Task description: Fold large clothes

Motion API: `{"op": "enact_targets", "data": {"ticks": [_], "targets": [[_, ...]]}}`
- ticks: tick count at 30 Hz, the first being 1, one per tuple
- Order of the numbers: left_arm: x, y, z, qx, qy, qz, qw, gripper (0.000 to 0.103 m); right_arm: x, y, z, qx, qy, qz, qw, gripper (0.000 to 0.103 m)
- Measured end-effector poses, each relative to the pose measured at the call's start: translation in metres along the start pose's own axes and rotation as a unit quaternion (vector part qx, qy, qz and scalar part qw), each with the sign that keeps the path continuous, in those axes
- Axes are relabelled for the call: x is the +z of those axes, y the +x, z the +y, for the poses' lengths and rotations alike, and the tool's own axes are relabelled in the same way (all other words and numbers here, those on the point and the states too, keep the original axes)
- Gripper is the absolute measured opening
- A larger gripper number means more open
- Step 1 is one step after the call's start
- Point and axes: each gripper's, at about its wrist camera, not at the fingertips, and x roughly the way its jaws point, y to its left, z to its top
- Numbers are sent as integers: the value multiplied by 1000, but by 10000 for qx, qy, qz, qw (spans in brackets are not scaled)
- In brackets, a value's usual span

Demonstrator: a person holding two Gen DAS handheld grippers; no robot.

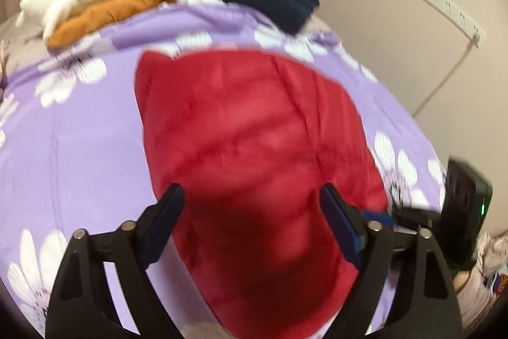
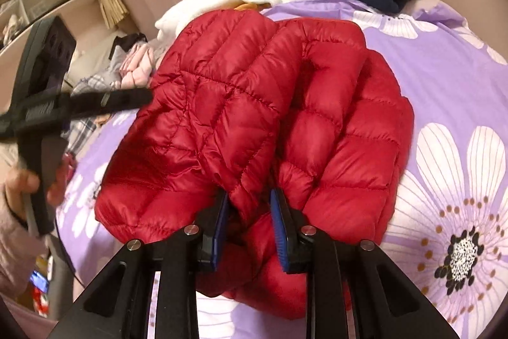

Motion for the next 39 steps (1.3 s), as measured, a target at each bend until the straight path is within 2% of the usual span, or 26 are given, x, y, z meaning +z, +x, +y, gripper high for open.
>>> {"op": "enact_targets", "data": {"ticks": [2,3,5,8,11,15,18,21,22,27,30,32,33,36,39], "targets": [[12,7,3,18,-30,-22,10000,68,1,-1,3,-30,-43,-3,10000,26],[18,13,6,-1,-52,20,10000,67,3,-3,4,-62,-73,0,10000,26],[27,29,12,-23,-125,150,9998,66,9,-9,8,-139,-127,-91,9998,26],[35,44,15,-9,-133,260,9996,65,29,-27,11,-168,-194,-557,9981,26],[38,53,12,55,-30,331,9994,65,54,-24,9,-255,-180,-754,9967,26],[41,63,10,107,50,395,9991,66,74,-8,4,-430,-84,-740,9963,26],[41,67,7,108,126,431,9989,66,73,-12,0,-484,135,-643,9967,27],[39,67,3,90,229,427,9988,67,66,-32,2,-506,64,-776,9957,42],[38,67,2,72,269,426,9987,67,66,-38,2,-484,41,-874,9950,44],[36,64,-1,94,357,399,9985,67,83,-49,2,-544,-165,-1074,9926,45],[36,66,-2,121,412,396,9983,67,94,-28,0,-735,-263,-901,9929,44],[36,67,-2,127,417,398,9983,68,99,-7,-7,-770,-211,-731,9941,37],[36,67,-2,135,425,398,9982,68,99,3,-12,-753,-138,-558,9955,29],[35,70,-3,177,500,439,9976,68,95,35,-28,-929,90,-68,9956,29],[32,78,-8,266,627,494,9965,69,87,47,-39,-898,331,115,9953,29]]}}
